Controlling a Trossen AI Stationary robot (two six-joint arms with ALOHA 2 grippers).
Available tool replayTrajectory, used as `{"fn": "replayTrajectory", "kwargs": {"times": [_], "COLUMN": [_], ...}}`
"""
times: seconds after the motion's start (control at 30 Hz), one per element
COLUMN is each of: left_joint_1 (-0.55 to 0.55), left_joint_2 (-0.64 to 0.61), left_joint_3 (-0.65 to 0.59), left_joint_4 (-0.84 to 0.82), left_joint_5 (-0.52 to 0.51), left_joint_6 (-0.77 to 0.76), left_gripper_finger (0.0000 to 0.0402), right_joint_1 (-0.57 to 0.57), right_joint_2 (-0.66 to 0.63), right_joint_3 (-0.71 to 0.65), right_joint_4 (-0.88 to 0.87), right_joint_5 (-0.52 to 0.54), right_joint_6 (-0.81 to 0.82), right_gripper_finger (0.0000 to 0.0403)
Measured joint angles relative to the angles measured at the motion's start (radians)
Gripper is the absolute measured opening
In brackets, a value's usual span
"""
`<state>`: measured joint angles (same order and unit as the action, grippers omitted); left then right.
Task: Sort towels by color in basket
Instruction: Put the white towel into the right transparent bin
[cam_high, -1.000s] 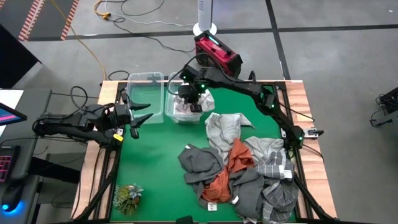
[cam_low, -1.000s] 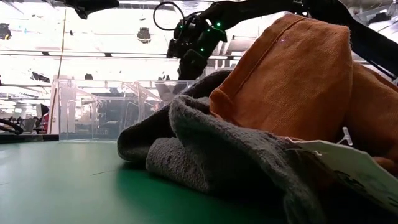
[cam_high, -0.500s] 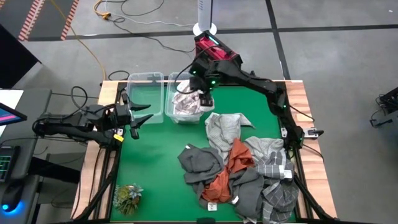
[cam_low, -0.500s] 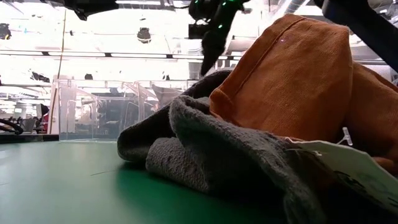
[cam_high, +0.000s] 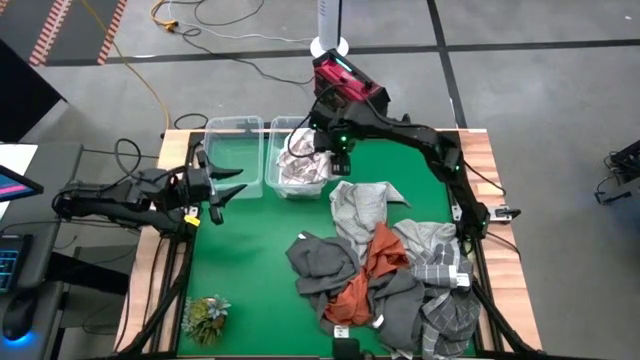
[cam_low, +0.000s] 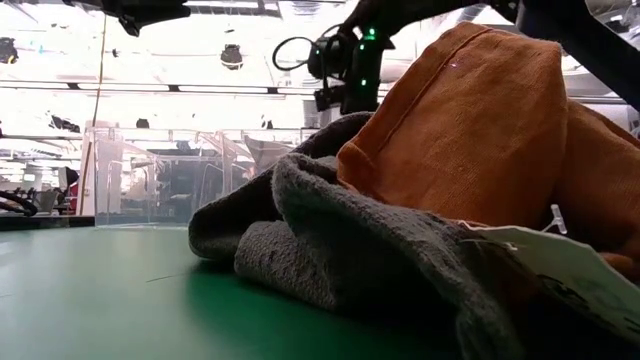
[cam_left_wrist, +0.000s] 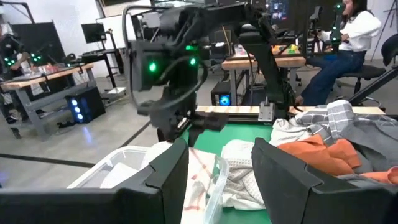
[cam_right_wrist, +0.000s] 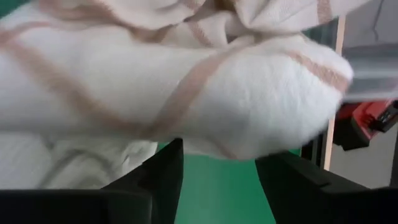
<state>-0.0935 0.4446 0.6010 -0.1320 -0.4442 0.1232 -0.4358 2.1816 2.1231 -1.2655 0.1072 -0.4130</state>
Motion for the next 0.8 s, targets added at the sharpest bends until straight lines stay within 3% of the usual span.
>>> {"fn": "replayTrajectory", "kwargs": {"times": [0.13,0.33,0.6,0.7,0.8], "left_joint_1": [-0.010,-0.010,-0.010,-0.010,-0.010], "left_joint_2": [0.000,0.000,0.000,0.000,0.000], "left_joint_3": [0.000,0.000,0.000,0.000,0.000], "left_joint_4": [-0.008,-0.007,-0.008,-0.007,0.013], "left_joint_5": [0.000,0.000,0.000,0.000,0.000], "left_joint_6": [0.006,0.010,0.004,0.006,0.006], "left_gripper_finger": [0.0167,0.0167,0.0167,0.0167,0.0167], "right_joint_1": [0.000,0.020,0.042,0.061,0.078], "right_joint_2": [0.000,-0.008,-0.114,-0.162,-0.178], "right_joint_3": [-0.042,-0.052,-0.052,-0.051,-0.050], "right_joint_4": [0.037,0.029,0.025,0.098,0.234], "right_joint_5": [-0.029,-0.054,-0.056,-0.066,-0.153], "right_joint_6": [-0.043,-0.089,-0.066,-0.065,-0.065], "right_gripper_finger": [0.0169,0.0019,0.0017,0.0016,0.0018]}}
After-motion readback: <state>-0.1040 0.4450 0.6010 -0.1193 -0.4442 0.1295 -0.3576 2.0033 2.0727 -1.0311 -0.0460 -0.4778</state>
